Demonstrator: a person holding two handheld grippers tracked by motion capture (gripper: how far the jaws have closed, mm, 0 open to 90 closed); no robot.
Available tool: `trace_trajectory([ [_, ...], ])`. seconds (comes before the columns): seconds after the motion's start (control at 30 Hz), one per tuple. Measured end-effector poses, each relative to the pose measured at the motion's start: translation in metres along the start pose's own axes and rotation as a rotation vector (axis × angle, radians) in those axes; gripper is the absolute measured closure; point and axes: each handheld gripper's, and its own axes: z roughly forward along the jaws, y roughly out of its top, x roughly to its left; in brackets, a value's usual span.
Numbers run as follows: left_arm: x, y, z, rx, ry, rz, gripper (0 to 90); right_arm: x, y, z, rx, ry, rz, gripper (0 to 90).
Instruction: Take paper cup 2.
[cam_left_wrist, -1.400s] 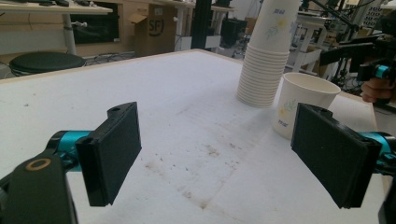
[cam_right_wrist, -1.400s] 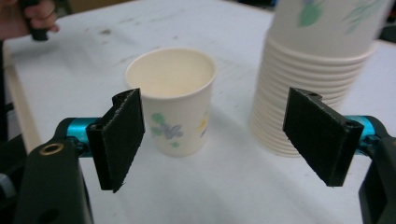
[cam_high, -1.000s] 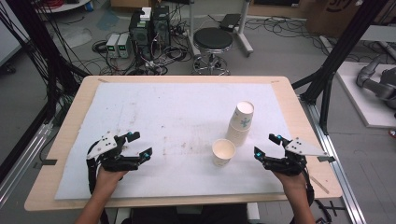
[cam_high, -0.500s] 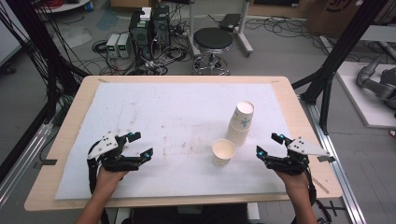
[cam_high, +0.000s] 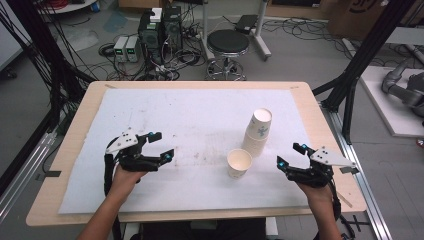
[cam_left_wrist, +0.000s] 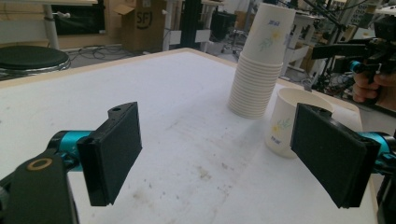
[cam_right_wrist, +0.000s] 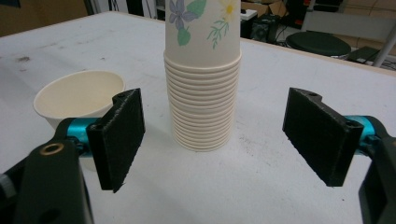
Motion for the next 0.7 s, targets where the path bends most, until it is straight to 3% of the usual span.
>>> trace_trajectory([
  [0.17, -0.002, 0.020, 0.020, 0.005, -0.023, 0.031, 16.3, 0.000, 0.001, 0.000, 0.012, 0.003, -0.004, 21.5],
  [0.37, -0.008, 0.045, 0.055, 0.013, -0.078, 0.074, 16.5, -0.001, 0.001, 0.001, 0.025, 0.023, 0.012, 21.5],
  [0.57, -0.012, 0.055, 0.090, -0.004, -0.151, 0.066, 16.7, 0.000, 0.000, 0.002, 0.043, 0.034, 0.015, 21.6],
  [0.7, -0.016, 0.064, 0.110, 0.003, -0.177, 0.071, 16.6, -0.001, 0.000, 0.001, 0.045, 0.036, 0.012, 21.6],
])
